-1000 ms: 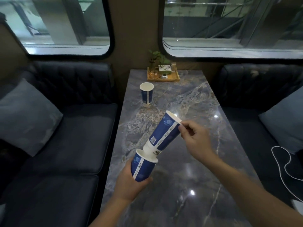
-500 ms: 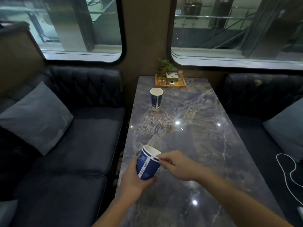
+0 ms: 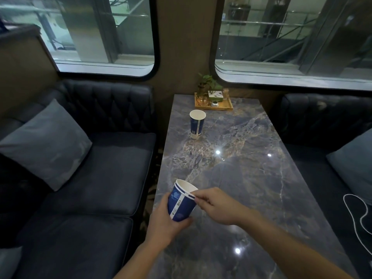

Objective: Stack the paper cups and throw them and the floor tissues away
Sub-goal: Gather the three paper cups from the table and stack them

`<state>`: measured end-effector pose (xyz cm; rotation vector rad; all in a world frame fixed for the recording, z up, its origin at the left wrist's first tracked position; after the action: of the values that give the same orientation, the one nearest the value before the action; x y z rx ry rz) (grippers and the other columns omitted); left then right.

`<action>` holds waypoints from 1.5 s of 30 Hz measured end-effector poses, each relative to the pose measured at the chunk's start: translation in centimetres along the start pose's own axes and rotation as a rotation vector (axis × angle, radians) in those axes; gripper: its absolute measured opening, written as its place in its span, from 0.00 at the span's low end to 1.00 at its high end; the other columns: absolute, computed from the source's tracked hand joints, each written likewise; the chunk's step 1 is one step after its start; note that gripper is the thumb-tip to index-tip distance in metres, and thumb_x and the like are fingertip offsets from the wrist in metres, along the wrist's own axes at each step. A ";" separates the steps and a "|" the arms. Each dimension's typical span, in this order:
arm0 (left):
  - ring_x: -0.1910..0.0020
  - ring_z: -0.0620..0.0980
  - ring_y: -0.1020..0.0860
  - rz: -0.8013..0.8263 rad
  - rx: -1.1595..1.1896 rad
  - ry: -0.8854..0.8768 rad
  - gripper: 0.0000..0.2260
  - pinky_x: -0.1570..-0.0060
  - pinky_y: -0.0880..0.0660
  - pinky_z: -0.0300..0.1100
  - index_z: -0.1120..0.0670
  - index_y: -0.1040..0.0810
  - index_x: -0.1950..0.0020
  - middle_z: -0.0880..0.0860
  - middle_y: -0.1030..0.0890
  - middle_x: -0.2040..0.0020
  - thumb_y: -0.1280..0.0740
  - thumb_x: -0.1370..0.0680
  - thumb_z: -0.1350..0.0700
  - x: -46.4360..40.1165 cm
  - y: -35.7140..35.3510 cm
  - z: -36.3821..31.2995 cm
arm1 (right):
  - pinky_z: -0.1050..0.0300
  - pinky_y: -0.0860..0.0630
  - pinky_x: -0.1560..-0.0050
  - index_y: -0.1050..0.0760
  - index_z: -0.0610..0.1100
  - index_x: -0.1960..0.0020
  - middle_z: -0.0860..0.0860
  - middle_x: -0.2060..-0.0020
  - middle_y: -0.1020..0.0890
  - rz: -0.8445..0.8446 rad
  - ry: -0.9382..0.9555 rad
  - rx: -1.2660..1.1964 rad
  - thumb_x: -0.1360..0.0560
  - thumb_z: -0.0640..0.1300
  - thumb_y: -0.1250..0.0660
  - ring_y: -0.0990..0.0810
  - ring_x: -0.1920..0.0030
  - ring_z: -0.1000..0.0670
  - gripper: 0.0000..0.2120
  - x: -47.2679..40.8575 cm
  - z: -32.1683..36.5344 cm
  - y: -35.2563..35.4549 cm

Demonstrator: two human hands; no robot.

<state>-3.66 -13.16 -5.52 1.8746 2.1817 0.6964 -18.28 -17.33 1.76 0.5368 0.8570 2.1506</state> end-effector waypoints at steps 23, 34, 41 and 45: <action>0.58 0.42 0.17 0.037 0.082 0.094 0.27 0.57 0.18 0.45 0.39 0.25 0.46 0.43 0.16 0.54 0.19 0.40 0.50 -10.7 -1.4 4.2 | 0.59 0.23 0.46 0.24 0.46 0.36 0.50 0.44 0.16 -0.191 -0.194 0.033 0.22 0.43 0.38 0.18 0.52 0.53 0.15 -12.1 -12.0 6.6; 0.57 0.37 0.18 0.045 0.061 0.112 0.28 0.63 0.24 0.31 0.40 0.26 0.43 0.42 0.16 0.52 0.19 0.39 0.52 -17.0 -2.4 5.5 | 0.51 0.25 0.47 0.33 0.46 0.31 0.45 0.39 0.22 -0.317 -0.259 0.187 0.24 0.41 0.38 0.21 0.47 0.42 0.21 -23.8 -19.4 12.1; 0.53 0.37 0.18 0.071 0.079 0.113 0.30 0.58 0.21 0.36 0.35 0.28 0.43 0.34 0.19 0.49 0.19 0.38 0.51 -18.4 -3.2 6.5 | 0.39 0.24 0.43 0.43 0.43 0.27 0.45 0.25 0.40 -0.357 -0.274 0.447 0.25 0.41 0.37 0.26 0.37 0.37 0.29 -30.2 -22.1 13.9; 0.52 0.37 0.18 0.071 0.086 0.111 0.32 0.55 0.18 0.38 0.28 0.30 0.45 0.33 0.19 0.48 0.18 0.38 0.50 -18.5 -3.3 6.9 | 0.46 0.22 0.52 0.23 0.42 0.45 0.39 0.48 0.19 -0.308 -0.379 0.459 0.26 0.43 0.36 0.20 0.50 0.36 0.11 -31.2 -24.5 14.0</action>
<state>-0.18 -29.84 -16.06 2.0108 2.2554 0.7476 -20.07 -58.13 -8.25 0.9396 1.1326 1.5079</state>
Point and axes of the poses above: each hand's wrist, its own x-axis away from the middle knuckle, its own y-axis out of the back of the hand, z = x × y, the point moved 7 cm from there along -x, towards the middle knuckle
